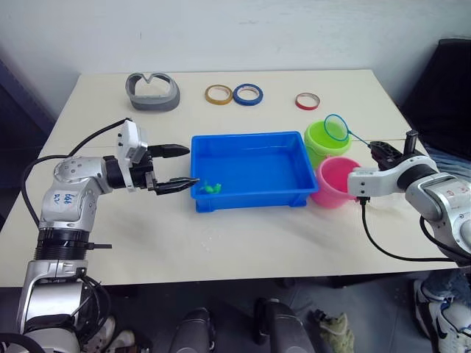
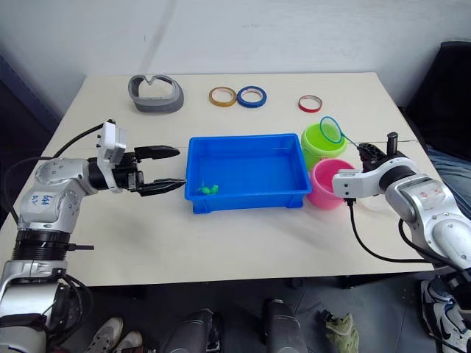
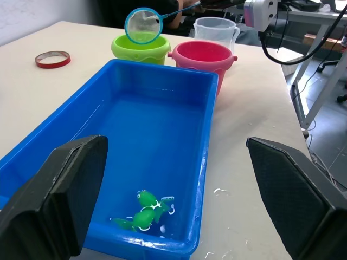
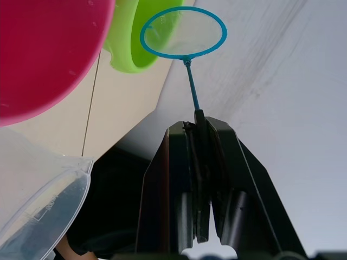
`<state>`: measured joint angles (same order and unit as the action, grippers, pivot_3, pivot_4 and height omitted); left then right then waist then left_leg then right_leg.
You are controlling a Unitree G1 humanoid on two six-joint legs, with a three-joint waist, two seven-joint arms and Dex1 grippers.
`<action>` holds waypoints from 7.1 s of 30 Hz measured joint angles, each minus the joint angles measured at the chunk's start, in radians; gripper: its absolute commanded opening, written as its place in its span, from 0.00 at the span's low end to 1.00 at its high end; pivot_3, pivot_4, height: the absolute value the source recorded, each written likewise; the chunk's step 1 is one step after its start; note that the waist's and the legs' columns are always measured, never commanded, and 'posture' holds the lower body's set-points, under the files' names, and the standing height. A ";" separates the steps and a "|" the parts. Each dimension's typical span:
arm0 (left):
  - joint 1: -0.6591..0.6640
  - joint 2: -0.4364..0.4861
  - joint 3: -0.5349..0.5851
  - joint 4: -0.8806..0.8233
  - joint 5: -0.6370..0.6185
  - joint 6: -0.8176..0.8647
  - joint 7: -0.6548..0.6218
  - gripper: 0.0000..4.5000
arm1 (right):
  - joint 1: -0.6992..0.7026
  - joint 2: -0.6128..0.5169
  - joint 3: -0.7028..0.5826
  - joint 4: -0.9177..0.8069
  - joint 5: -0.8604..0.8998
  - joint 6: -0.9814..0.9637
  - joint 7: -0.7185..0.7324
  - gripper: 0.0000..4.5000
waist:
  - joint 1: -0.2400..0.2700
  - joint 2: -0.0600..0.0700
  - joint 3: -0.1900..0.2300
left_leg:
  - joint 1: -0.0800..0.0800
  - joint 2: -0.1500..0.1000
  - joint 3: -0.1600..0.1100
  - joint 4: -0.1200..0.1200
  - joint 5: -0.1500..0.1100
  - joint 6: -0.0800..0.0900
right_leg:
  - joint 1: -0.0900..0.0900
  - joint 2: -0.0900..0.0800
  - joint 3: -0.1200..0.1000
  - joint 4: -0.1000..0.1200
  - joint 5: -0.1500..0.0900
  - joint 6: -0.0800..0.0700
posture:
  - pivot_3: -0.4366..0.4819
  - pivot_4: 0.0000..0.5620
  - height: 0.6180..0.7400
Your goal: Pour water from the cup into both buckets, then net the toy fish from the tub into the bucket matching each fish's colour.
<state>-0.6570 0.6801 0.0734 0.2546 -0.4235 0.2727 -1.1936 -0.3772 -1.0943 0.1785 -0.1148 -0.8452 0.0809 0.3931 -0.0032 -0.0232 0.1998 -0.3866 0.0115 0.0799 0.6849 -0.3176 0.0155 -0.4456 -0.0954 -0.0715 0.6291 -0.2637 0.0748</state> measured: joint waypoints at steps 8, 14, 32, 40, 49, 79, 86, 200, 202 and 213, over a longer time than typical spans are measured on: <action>0.000 0.000 0.000 0.003 0.000 -0.012 0.002 0.99 | 0.000 0.008 0.000 0.001 -0.012 -0.014 -0.001 0.00 | 0.000 0.000 0.000 | 0.000 0.000 0.000 0.000 0.000 0.000 | 0.000 0.000 0.000 0.000 0.000 0.000 | 0.48 0.27 0.78; 0.000 0.015 0.000 0.032 0.013 -0.032 0.005 0.99 | -0.027 0.043 -0.044 -0.006 0.053 0.001 0.057 0.00 | -0.003 0.000 0.000 | 0.000 0.000 0.000 0.000 0.000 0.000 | 0.000 0.001 0.000 0.000 0.000 0.000 | 0.48 0.27 0.78; 0.126 0.191 0.085 0.042 0.040 -0.023 -0.019 0.99 | -0.187 0.280 0.006 -0.262 0.589 0.423 0.630 0.00 | 0.002 0.000 0.000 | -0.001 0.000 -0.001 0.001 -0.002 0.003 | 0.000 -0.001 -0.001 0.004 0.000 0.000 | 0.48 0.27 0.78; 0.162 0.193 0.104 -0.020 0.032 0.007 -0.003 0.99 | -0.200 0.339 0.084 -0.236 0.601 0.441 0.620 0.00 | -0.003 0.000 0.000 | -0.001 0.000 -0.001 0.002 -0.001 0.002 | 0.000 -0.001 -0.001 0.006 0.000 0.000 | 0.48 0.27 0.78; 0.198 0.194 0.120 -0.059 0.022 0.036 0.011 0.99 | -0.200 0.425 0.150 -0.192 0.599 0.467 0.573 0.00 | -0.002 0.000 0.000 | -0.001 0.000 -0.001 0.002 -0.001 0.002 | 0.000 -0.001 -0.001 0.006 0.000 0.000 | 0.48 0.27 0.78; 0.195 0.193 0.142 -0.097 0.000 0.055 0.035 0.99 | -0.278 0.487 0.073 -0.251 0.768 0.741 0.563 0.00 | -0.002 0.000 0.000 | -0.001 0.000 -0.002 0.002 -0.002 0.002 | 0.000 -0.001 -0.001 0.006 0.000 0.000 | 0.48 0.27 0.78; 0.176 0.178 0.130 -0.086 -0.001 0.054 0.035 0.99 | -0.281 0.432 0.050 -0.306 0.822 0.793 0.565 0.00 | -0.002 0.000 0.000 | -0.001 0.000 -0.002 0.002 -0.002 0.002 | 0.000 -0.001 -0.001 0.006 0.000 0.000 | 0.48 0.27 0.78; 0.117 -0.044 0.045 -0.201 -0.058 0.154 0.135 0.99 | -0.044 -0.011 -0.041 0.006 -0.201 -0.137 0.026 0.00 | -0.001 0.000 0.000 | 0.000 0.000 0.002 0.004 -0.001 0.001 | 0.000 0.001 0.004 0.002 0.001 0.001 | 0.48 0.27 0.78; 0.117 -0.043 0.046 -0.201 -0.061 0.155 0.136 0.99 | -0.039 0.012 -0.088 -0.054 -0.147 -0.100 0.085 0.00 | 0.000 0.000 0.000 | 0.000 0.000 0.001 0.005 -0.001 0.001 | 0.000 0.001 0.003 0.002 0.001 0.001 | 0.48 0.27 0.78; 0.115 -0.039 0.057 -0.201 -0.063 0.162 0.135 0.99 | -0.058 0.282 -0.207 -0.434 0.283 0.349 0.532 0.00 | 0.001 0.000 0.000 | 0.000 0.000 -0.001 0.009 -0.002 0.002 | 0.001 0.000 0.001 0.006 0.001 0.001 | 0.48 0.27 0.78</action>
<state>-0.5420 0.6415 0.1307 0.0536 -0.4869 0.4344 -1.0587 -0.4349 -0.8123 -0.0285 -0.5484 -0.5618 0.4298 0.9247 -0.0019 -0.0234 0.1997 -0.3868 0.0120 0.0788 0.6939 -0.3194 0.0175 -0.4445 -0.0953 -0.0704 0.6353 -0.2631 0.0759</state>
